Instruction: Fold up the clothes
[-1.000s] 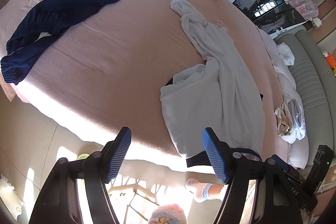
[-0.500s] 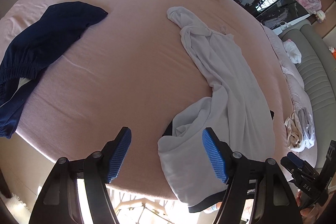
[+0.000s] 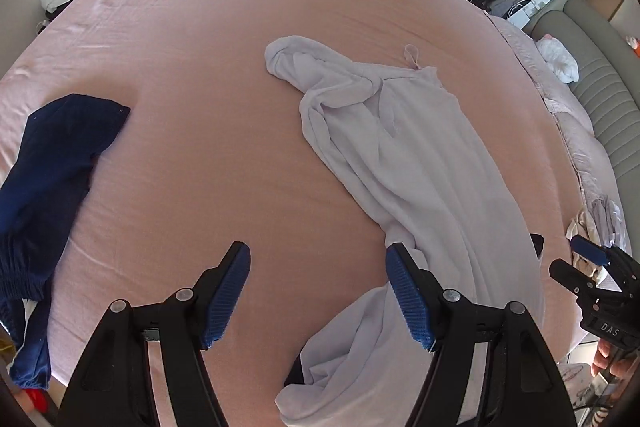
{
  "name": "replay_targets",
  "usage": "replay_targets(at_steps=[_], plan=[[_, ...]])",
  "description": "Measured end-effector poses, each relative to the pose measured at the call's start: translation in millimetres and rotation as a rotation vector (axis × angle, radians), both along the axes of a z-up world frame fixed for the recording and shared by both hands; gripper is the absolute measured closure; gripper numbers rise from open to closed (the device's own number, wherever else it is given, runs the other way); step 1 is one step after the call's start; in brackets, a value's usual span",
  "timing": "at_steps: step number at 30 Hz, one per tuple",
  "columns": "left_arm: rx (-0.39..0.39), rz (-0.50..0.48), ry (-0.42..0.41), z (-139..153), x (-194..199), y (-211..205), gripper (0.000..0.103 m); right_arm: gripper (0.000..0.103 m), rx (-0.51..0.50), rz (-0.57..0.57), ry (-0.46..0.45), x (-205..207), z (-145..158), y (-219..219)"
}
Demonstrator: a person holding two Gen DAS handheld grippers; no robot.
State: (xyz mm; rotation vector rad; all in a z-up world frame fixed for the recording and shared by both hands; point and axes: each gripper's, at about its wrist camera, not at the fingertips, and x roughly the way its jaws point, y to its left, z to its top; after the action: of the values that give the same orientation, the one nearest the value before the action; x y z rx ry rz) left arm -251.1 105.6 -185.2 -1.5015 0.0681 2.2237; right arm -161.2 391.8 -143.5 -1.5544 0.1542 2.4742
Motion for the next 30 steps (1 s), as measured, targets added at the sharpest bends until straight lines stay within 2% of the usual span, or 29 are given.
replay_targets(at_steps=[3, 12, 20, 26, 30], plan=[[-0.039, -0.034, 0.013, -3.5, -14.6, 14.1, 0.034, 0.031, 0.005, 0.007, -0.014, -22.0, -3.7, 13.0], [-0.168, -0.089, 0.059, -18.6, -60.2, 49.1, 0.034, 0.031, -0.069, 0.007, -0.075, -86.4, -19.5, 57.1], [-0.264, -0.152, 0.121, -14.5, -83.1, 72.6, 0.034, 0.031, -0.163, 0.014, -0.109, -146.0, -30.1, 79.0], [-0.376, -0.237, 0.121, -13.1, -94.9, 94.8, 0.034, 0.031, -0.262, -0.023, -0.129, -179.3, -38.4, 97.6], [-0.435, -0.235, 0.175, -16.5, -104.7, 103.3, 0.034, 0.031, -0.318, -0.076, -0.132, -195.7, -47.3, 113.4]])
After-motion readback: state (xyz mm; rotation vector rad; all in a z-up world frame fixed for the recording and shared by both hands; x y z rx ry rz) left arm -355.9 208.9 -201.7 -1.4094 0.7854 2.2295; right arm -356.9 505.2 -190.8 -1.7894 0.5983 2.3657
